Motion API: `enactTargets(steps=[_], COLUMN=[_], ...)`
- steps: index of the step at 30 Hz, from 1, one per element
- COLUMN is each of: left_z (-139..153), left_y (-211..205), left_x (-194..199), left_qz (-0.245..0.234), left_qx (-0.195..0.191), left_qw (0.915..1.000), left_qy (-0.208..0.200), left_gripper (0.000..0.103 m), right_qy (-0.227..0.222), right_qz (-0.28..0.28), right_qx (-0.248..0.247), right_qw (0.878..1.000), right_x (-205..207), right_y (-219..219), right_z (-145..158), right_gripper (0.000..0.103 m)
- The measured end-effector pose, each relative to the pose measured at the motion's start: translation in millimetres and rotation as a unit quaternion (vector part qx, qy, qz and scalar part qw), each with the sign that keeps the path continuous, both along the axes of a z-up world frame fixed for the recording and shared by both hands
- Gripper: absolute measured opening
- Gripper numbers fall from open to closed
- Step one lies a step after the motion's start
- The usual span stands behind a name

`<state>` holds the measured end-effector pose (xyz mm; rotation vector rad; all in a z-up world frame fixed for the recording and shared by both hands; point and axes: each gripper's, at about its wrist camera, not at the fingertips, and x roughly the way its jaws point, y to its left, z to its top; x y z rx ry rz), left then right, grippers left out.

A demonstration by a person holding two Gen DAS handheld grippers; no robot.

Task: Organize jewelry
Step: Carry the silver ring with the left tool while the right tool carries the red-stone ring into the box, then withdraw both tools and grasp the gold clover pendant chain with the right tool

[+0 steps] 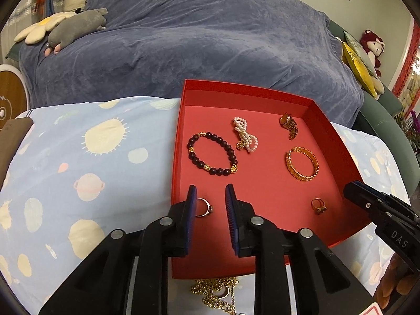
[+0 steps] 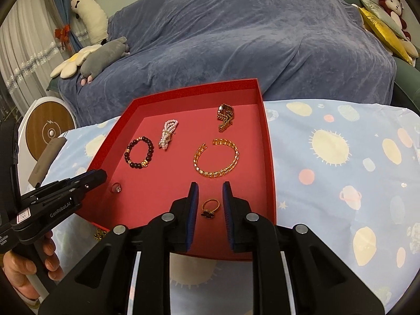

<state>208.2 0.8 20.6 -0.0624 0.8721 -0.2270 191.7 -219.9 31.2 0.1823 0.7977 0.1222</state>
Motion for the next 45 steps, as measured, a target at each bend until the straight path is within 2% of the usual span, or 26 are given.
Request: enactTargets(steps=[1,2,6,11,15,20,27,32,39,42,45], left_z=[4,8,25,30,30,20,8,-1,-5,-5,-1], left_y=[1,2,11,36,48,65,82,91,102,104,103], left_x=[-4,-7,-24,-42,-58,-80,-105,-108,-109,-107,-106], left_qz=[0.002,0.000,0.009,0.030,0.036,0.045,0.058,0.053,0.056,0.060,0.062], left_qx=[-0.001,-0.002,0.012,-0.017,-0.007,-0.022,-0.005,0.005,0.001,-0.004,-0.015], left_qw=[1.0000,0.9999,0.9991,0.9992,0.9992,0.9987,0.9981,0.9981,0.9977,0.9973,0.9971], left_qy=[-0.009,-0.015,-0.040,-0.022,-0.015,0.008,0.019,0.029,0.038,0.042,0.041], left_gripper=[0.038,0.040,0.045,0.047,0.047,0.051,0.051,0.051,0.052,0.053,0.053], right_qy=[-0.004,-0.008,-0.019,-0.024,-0.016,0.014,0.037,0.056,0.062,0.066,0.063], right_qz=[-0.001,0.000,0.011,0.032,0.049,0.063,0.114,0.147,0.173,0.173,0.172], right_qx=[0.003,0.006,0.020,0.033,0.037,0.042,0.029,0.010,-0.015,-0.033,-0.057], right_qw=[1.000,1.000,1.000,0.999,0.998,0.997,0.992,0.987,0.983,0.982,0.981], right_x=[-2,-4,-14,-33,-54,-68,-66,-65,-57,-57,-61], right_y=[0,1,10,25,31,39,83,112,140,145,143], right_z=[3,6,17,26,26,16,-6,-26,-43,-52,-52], right_gripper=[0.030,0.030,0.030,0.030,0.030,0.030,0.030,0.030,0.030,0.025,0.014])
